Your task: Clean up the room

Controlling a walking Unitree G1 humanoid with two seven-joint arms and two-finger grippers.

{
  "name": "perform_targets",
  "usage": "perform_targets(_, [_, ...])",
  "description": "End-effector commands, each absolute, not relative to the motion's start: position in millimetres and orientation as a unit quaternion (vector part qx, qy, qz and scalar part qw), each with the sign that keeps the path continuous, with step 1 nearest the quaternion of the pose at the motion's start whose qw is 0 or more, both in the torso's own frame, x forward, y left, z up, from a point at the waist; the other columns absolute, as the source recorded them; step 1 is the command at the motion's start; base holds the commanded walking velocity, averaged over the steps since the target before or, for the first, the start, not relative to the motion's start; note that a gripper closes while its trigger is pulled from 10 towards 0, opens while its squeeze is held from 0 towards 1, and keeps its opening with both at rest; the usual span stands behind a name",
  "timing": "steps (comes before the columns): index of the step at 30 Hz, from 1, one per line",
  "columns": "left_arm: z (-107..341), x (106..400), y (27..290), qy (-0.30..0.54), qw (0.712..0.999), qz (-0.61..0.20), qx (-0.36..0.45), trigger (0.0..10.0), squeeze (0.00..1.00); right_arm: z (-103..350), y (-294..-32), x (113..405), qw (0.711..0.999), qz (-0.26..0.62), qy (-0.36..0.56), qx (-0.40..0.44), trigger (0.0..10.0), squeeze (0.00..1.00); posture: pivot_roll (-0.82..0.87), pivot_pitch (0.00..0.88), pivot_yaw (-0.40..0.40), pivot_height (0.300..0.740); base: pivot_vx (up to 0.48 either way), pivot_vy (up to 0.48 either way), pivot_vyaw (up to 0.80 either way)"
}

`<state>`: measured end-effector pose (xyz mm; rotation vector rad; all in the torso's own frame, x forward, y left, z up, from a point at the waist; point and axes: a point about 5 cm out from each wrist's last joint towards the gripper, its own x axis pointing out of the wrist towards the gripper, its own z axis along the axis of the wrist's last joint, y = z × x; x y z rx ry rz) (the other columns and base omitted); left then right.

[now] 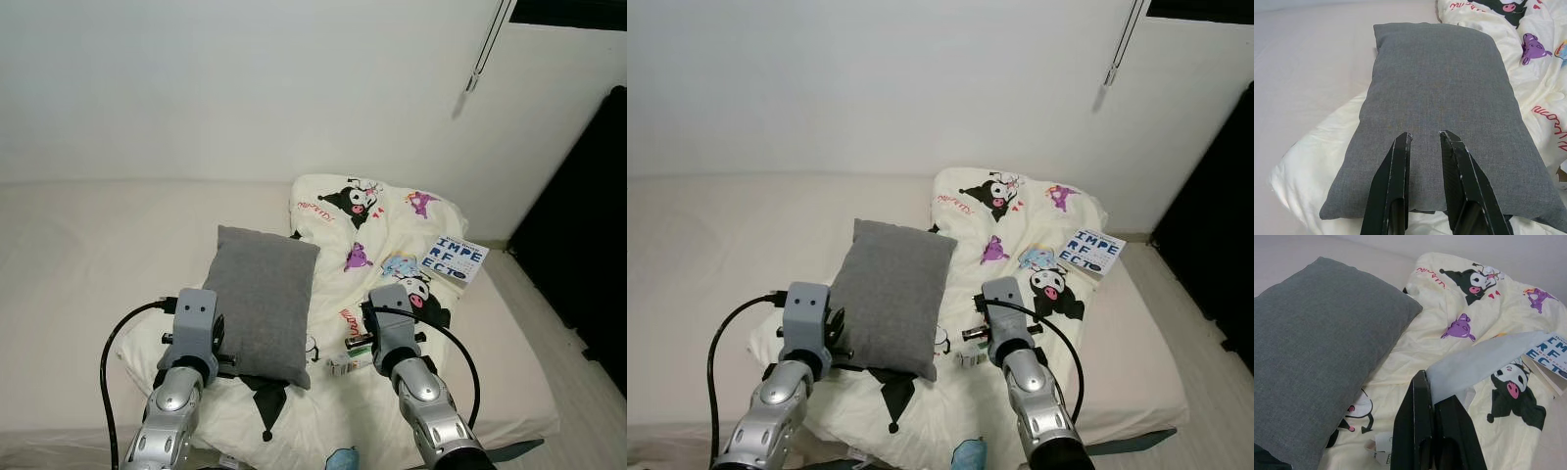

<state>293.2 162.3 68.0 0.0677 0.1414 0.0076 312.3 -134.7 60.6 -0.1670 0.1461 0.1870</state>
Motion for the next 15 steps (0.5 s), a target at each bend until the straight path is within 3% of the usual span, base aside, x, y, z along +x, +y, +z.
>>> perform_targets(1, [69.6,292.8,162.2,0.066,0.997,0.005,0.031,10.0,0.00,59.9,-134.8,310.9,0.990,0.093,0.070,-0.076,10.0,0.00,0.08,0.097,-0.069,0.740,0.000,0.000,0.00])
perform_targets(7, [70.4,293.6,161.2,0.066,0.998,0.007,0.023,10.0,0.00,60.1,-134.6,311.7,0.990,0.093,0.071,-0.076,10.0,0.00,0.08,0.099,-0.071,0.740,0.000,0.000,0.00])
perform_targets(15, [70.8,294.3,160.1,0.066,0.998,0.006,0.022,10.0,0.00,60.5,-135.2,312.1,0.990,0.093,0.070,-0.075,10.0,0.00,0.08,0.098,-0.070,0.740,0.000,0.453,0.00])
